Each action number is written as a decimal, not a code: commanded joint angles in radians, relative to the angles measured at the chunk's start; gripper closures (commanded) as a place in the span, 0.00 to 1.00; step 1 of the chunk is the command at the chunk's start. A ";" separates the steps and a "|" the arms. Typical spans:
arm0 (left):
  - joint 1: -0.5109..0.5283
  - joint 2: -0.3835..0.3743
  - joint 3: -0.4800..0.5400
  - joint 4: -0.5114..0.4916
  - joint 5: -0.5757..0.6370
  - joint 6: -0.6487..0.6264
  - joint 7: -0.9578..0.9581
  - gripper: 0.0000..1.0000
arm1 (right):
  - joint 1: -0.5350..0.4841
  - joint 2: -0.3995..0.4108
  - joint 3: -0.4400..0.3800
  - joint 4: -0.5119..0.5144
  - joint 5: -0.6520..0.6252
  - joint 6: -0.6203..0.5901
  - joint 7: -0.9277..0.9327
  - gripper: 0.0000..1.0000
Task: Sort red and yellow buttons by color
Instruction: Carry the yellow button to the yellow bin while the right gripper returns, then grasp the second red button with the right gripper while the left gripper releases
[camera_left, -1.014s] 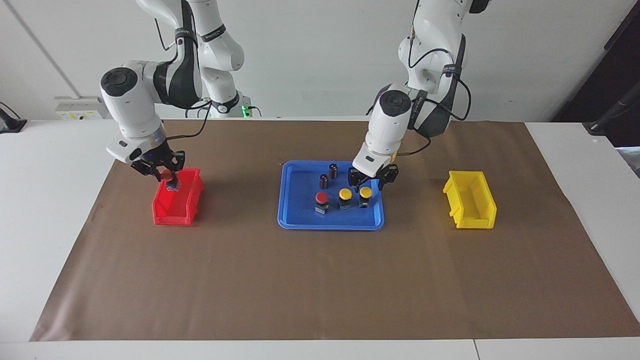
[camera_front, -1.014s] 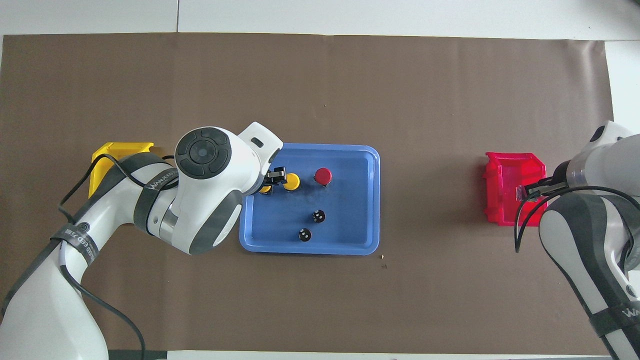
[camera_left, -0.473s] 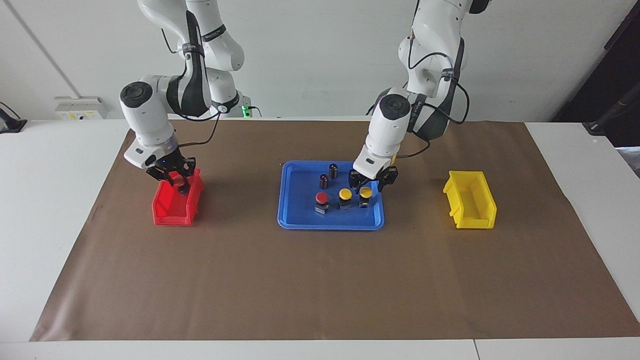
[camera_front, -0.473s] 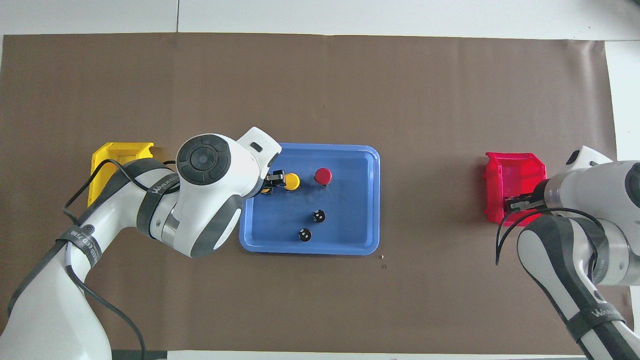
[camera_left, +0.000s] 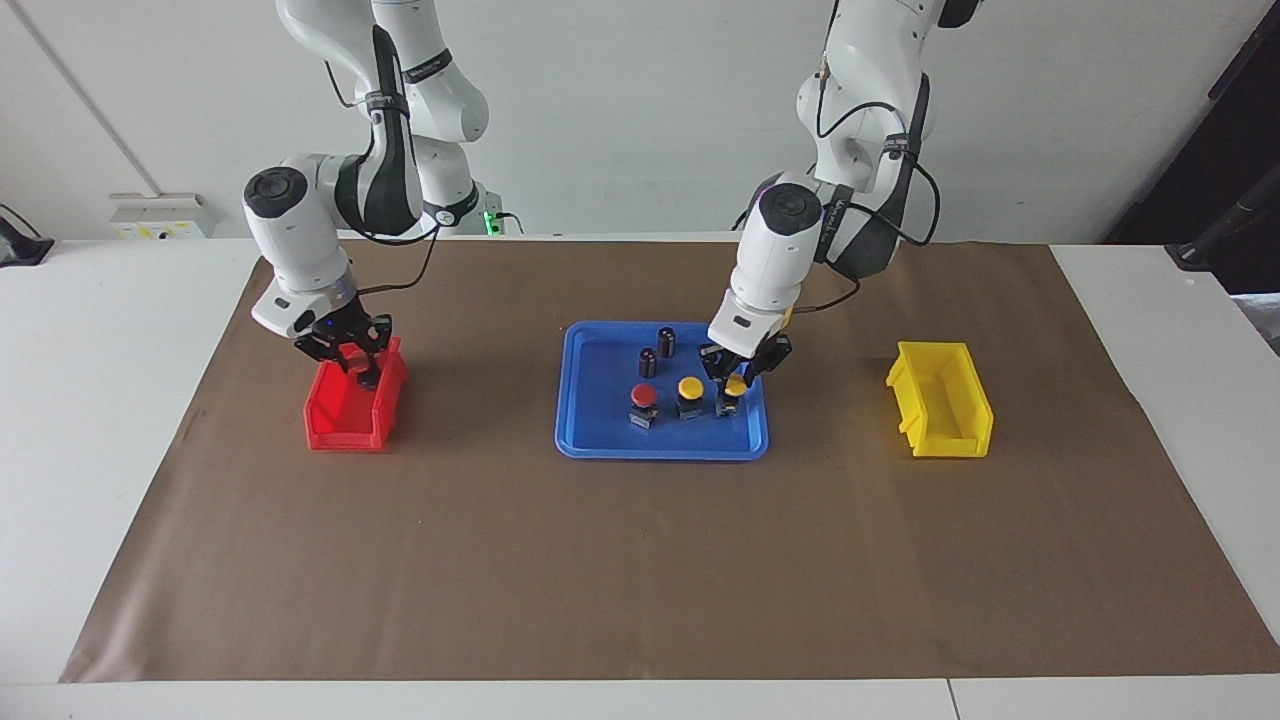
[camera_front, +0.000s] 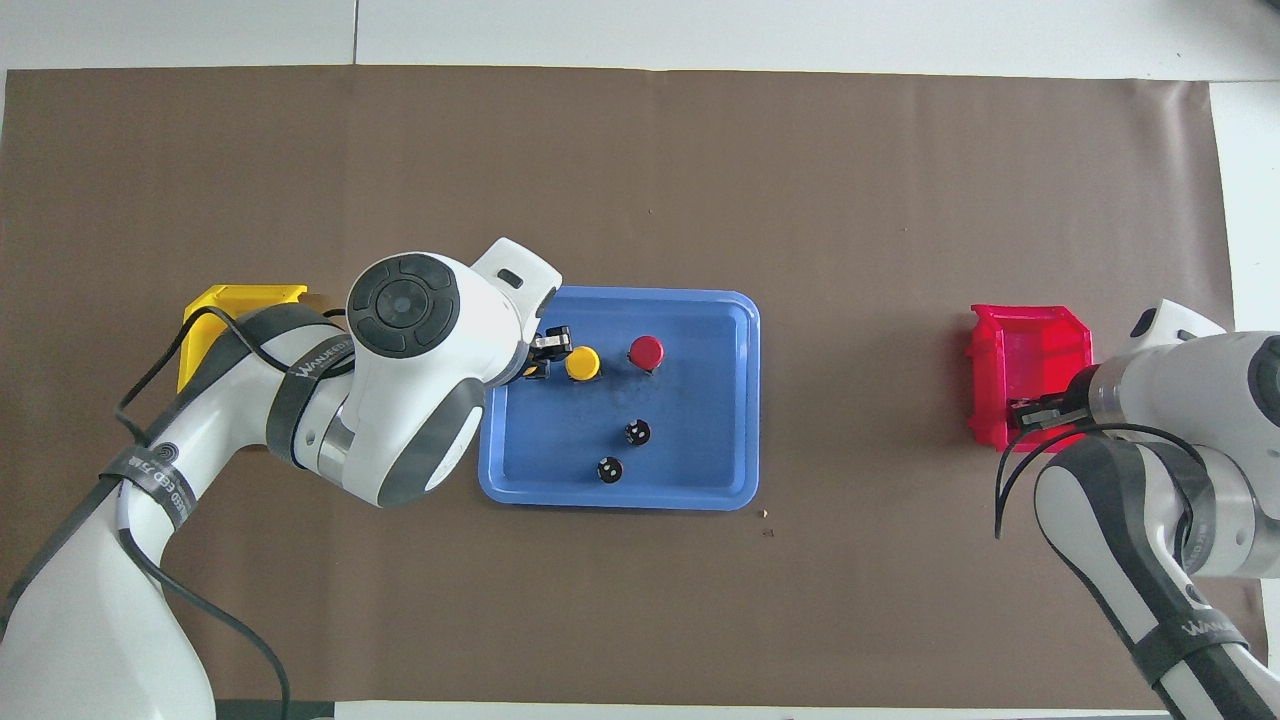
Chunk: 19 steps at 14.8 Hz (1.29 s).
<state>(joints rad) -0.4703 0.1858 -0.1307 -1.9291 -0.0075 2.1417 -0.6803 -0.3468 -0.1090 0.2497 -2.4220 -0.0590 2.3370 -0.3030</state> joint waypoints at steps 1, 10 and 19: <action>0.007 -0.018 0.020 0.076 -0.011 -0.153 0.060 0.98 | -0.014 -0.029 0.006 -0.025 0.021 0.015 -0.036 0.40; 0.419 -0.180 0.026 0.087 -0.008 -0.411 0.665 0.98 | 0.260 0.163 0.019 0.560 0.033 -0.383 0.364 0.00; 0.555 -0.258 0.026 -0.235 0.029 -0.097 0.754 0.98 | 0.707 0.489 0.016 0.816 -0.108 -0.235 1.036 0.00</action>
<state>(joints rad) 0.0725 -0.0240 -0.0940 -2.0632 0.0025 1.9713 0.0622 0.3408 0.3113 0.2684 -1.6343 -0.1160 2.0446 0.6727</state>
